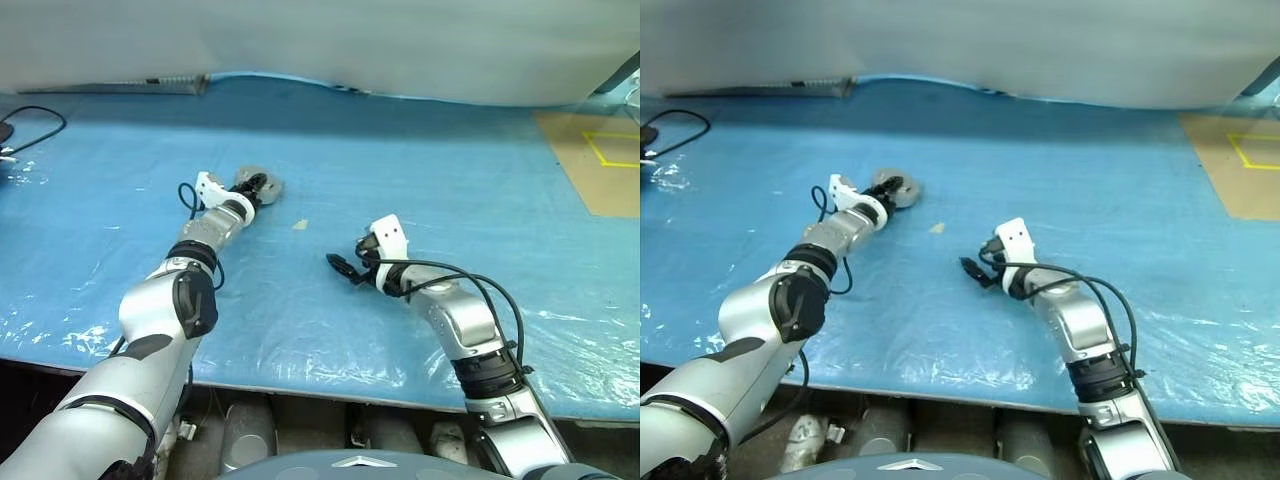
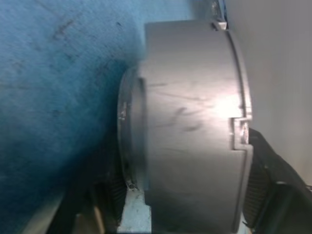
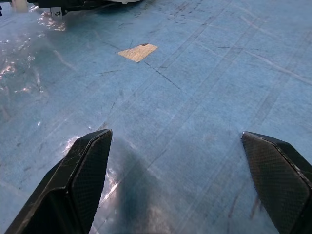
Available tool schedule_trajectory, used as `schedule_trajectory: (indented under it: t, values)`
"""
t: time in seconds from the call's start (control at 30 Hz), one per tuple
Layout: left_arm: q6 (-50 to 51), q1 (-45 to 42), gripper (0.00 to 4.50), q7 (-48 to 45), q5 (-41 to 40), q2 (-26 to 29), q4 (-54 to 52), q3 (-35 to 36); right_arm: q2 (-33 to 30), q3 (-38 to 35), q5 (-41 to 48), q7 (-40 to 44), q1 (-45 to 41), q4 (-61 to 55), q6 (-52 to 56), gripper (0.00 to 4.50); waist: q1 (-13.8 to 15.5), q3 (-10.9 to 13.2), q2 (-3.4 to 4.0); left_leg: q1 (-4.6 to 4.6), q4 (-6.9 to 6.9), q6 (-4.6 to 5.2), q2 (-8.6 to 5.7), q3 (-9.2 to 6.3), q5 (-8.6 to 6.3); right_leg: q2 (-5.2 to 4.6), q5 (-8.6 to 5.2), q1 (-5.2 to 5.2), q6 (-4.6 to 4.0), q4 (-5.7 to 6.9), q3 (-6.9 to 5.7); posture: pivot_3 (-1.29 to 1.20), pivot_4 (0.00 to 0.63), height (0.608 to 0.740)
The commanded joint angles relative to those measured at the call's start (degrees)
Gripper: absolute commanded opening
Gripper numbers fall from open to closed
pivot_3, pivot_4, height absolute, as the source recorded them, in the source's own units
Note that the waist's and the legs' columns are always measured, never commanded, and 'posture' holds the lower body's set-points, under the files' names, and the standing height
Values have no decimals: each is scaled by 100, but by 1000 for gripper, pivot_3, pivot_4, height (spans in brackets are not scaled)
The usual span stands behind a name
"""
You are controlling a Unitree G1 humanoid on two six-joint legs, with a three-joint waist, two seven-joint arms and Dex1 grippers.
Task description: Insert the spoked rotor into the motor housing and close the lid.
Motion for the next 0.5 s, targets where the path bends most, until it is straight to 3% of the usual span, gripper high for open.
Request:
schedule_trajectory:
  t: [0.03, 0.07, 0.2, 0.33, 0.5]
  values:
    - [77, 169, 4058, 343, 323, 160, -3, 19, 14, -100, 12, -43, 121, -240, 119, 4500, -13, 0, 0, 10, -1, 0, 1, 0, 0, 0, 0, 9, 0, 0, 1, 0, 150, 740]
    - [150, 228, 4461, 360, 372, 182, -14, 16, 20, -101, 18, -43, 139, -254, 142, 4500, -20, -1, 1, 21, -5, 0, 1, 0, 0, 0, 0, 24, 0, -1, 3, 0, 150, 740]
    - [576, 598, 4488, 211, 719, 355, -132, -221, 39, -75, 24, -10, 168, -268, 159, 4500, -55, -5, 8, 78, -7, 0, 4, 13, 0, 0, -3, 77, -3, -2, 14, 0, 150, 740]
    - [1397, 1299, 4488, -552, 1464, 658, -606, -1100, 70, -37, 40, 54, 121, -228, 203, 4500, -129, -28, 31, 126, -11, 1, 6, 26, -1, -2, -33, 111, -2, -4, 27, 0, 150, 740]
    - [2338, 2030, 4488, -709, 1439, 939, -1474, -1259, 95, 11, 23, 152, 73, -159, 207, 4500, -244, -75, 89, 156, -36, 2, 8, 63, -1, -3, -24, 111, -37, -3, 46, 0, 150, 740]
